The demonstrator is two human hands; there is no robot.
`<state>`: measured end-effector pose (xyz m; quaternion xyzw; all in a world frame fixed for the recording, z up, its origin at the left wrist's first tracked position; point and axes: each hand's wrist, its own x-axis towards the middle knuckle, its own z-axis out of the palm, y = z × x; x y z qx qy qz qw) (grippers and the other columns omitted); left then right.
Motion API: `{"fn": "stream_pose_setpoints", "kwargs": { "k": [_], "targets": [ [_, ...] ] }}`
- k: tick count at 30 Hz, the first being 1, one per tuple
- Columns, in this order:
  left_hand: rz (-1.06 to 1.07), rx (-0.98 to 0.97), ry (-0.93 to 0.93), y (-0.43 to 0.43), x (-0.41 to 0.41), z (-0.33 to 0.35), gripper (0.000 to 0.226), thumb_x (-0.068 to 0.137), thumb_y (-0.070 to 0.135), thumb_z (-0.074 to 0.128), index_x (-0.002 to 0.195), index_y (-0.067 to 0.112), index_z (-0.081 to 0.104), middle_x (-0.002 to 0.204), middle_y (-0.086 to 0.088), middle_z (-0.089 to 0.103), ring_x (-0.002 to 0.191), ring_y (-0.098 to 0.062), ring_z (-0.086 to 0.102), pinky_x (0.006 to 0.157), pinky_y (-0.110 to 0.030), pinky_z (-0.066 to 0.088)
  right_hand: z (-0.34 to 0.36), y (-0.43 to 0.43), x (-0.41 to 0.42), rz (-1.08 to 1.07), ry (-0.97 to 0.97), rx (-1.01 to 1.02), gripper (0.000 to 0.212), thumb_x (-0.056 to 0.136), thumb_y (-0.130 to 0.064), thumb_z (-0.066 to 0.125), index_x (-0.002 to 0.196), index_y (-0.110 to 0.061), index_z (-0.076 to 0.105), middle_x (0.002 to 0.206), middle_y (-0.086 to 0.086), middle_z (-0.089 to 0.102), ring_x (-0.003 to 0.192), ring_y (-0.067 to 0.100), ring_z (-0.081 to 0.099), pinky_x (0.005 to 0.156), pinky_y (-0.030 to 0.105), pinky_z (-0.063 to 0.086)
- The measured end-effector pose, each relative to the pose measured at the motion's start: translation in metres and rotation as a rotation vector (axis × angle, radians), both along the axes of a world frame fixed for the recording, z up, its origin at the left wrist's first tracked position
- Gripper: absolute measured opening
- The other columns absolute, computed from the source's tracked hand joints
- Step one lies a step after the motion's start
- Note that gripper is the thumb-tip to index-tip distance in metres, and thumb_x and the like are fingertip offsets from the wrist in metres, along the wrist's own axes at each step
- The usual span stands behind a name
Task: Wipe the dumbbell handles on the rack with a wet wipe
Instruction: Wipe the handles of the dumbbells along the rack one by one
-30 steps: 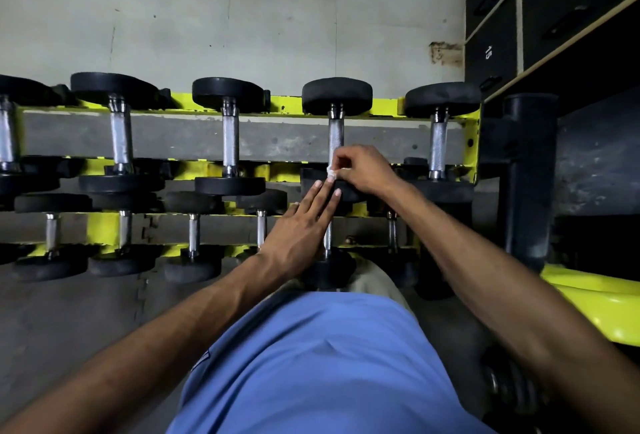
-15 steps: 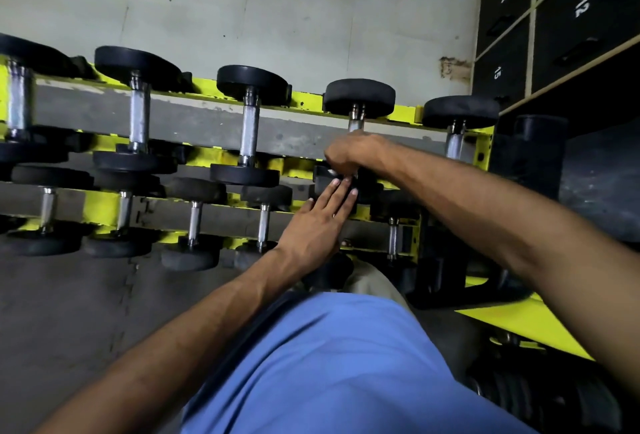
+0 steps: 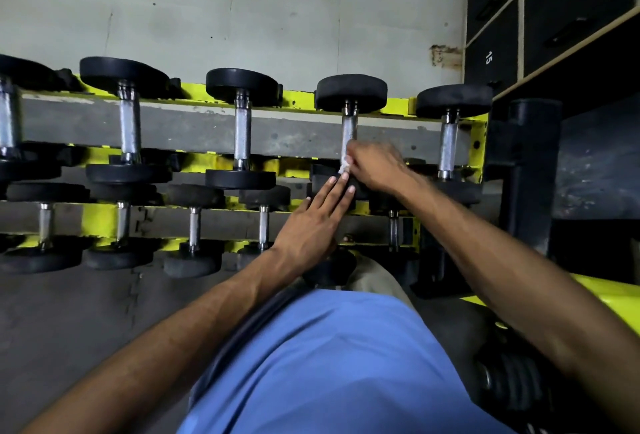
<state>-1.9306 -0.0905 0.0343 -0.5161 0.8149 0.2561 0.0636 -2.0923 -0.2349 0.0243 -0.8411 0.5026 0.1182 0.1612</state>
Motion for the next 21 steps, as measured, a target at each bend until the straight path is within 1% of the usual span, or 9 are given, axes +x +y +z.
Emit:
{"fn": "stream_pose_setpoints", "kwargs": {
  "k": [2, 4, 7, 9, 12, 14, 16, 18, 21],
  "targets": [
    [-0.011, 0.006, -0.001, -0.001, 0.001, -0.001, 0.106, 0.096, 0.019, 0.066, 0.166, 0.016, -0.014, 0.169, -0.004, -0.033, 0.159, -0.023, -0.02, 0.127, -0.049, 0.028, -0.015, 0.005, -0.009, -0.327, -0.111, 0.104, 0.016, 0.095, -0.024, 0.056, 0.104, -0.013, 0.062, 0.101, 0.017, 0.071, 0.093, 0.036, 0.067, 0.074, 0.039, 0.051],
    [-0.015, 0.022, -0.002, -0.001, 0.001, 0.0, 0.109, 0.095, 0.02, 0.067, 0.166, 0.017, -0.015, 0.168, -0.003, -0.035, 0.159, -0.022, -0.022, 0.127, -0.049, 0.027, -0.027, 0.001, -0.014, -0.546, -0.212, 0.208, 0.01, 0.089, -0.013, 0.063, 0.095, -0.009, 0.07, 0.096, 0.017, 0.072, 0.091, 0.035, 0.067, 0.075, 0.038, 0.052],
    [-0.036, 0.033, -0.015, -0.002, 0.004, 0.002, 0.109, 0.094, 0.019, 0.066, 0.166, 0.017, -0.015, 0.169, -0.004, -0.034, 0.159, -0.023, -0.022, 0.128, -0.048, 0.025, -0.036, -0.012, -0.01, -0.75, -0.386, 0.486, 0.021, 0.087, 0.001, 0.056, 0.071, -0.01, 0.064, 0.07, 0.006, 0.063, 0.07, 0.025, 0.06, 0.055, 0.026, 0.044],
    [-0.048, 0.02, -0.021, -0.003, 0.006, 0.002, 0.106, 0.094, 0.014, 0.063, 0.166, 0.016, -0.015, 0.169, -0.004, -0.034, 0.159, -0.023, -0.021, 0.128, -0.047, 0.025, -0.04, -0.024, -0.007, -0.899, -0.559, 0.695, 0.029, 0.089, 0.005, 0.049, 0.07, -0.014, 0.058, 0.067, 0.003, 0.056, 0.059, 0.015, 0.052, 0.049, 0.02, 0.042],
    [-0.059, 0.013, -0.028, -0.001, 0.007, 0.0, 0.103, 0.096, 0.007, 0.059, 0.165, 0.018, -0.017, 0.167, -0.002, -0.037, 0.159, -0.022, -0.023, 0.128, -0.048, 0.025, -0.049, -0.035, -0.008, -1.169, -0.868, 0.951, 0.024, 0.092, -0.006, 0.041, 0.087, -0.011, 0.063, 0.076, 0.013, 0.062, 0.059, 0.018, 0.059, 0.058, 0.029, 0.054],
    [-0.063, 0.005, -0.029, -0.002, 0.006, -0.001, 0.101, 0.097, 0.006, 0.057, 0.166, 0.018, -0.016, 0.168, -0.003, -0.036, 0.159, -0.023, -0.023, 0.128, -0.049, 0.025, -0.052, -0.042, -0.004, -1.289, -1.098, 1.091, 0.036, 0.098, -0.01, 0.029, 0.097, -0.001, 0.064, 0.082, 0.02, 0.069, 0.07, 0.024, 0.07, 0.073, 0.044, 0.058],
    [-0.07, -0.001, -0.036, -0.004, 0.006, -0.002, 0.1, 0.098, 0.008, 0.057, 0.166, 0.017, -0.016, 0.168, -0.003, -0.036, 0.158, -0.023, -0.023, 0.128, -0.049, 0.024, -0.051, -0.049, 0.001, -1.336, -1.224, 1.166, 0.042, 0.1, -0.014, 0.024, 0.102, 0.0, 0.064, 0.084, 0.018, 0.071, 0.076, 0.025, 0.071, 0.083, 0.055, 0.053],
    [-0.079, -0.007, -0.04, -0.005, 0.006, -0.003, 0.1, 0.097, 0.008, 0.057, 0.166, 0.018, -0.015, 0.168, -0.003, -0.036, 0.159, -0.022, -0.023, 0.128, -0.048, 0.024, -0.048, -0.058, 0.003, -1.365, -1.265, 1.158, 0.042, 0.101, -0.016, 0.024, 0.102, -0.002, 0.063, 0.086, 0.016, 0.071, 0.08, 0.026, 0.07, 0.084, 0.055, 0.053],
    [-0.081, -0.018, -0.047, -0.004, 0.007, -0.005, 0.103, 0.095, 0.006, 0.059, 0.166, 0.018, -0.015, 0.169, -0.002, -0.035, 0.159, -0.022, -0.021, 0.127, -0.049, 0.027, -0.038, -0.073, 0.002, -1.415, -1.217, 0.959, 0.029, 0.1, -0.011, 0.032, 0.102, -0.01, 0.062, 0.094, 0.012, 0.069, 0.09, 0.028, 0.066, 0.083, 0.052, 0.054]
  ]
}}
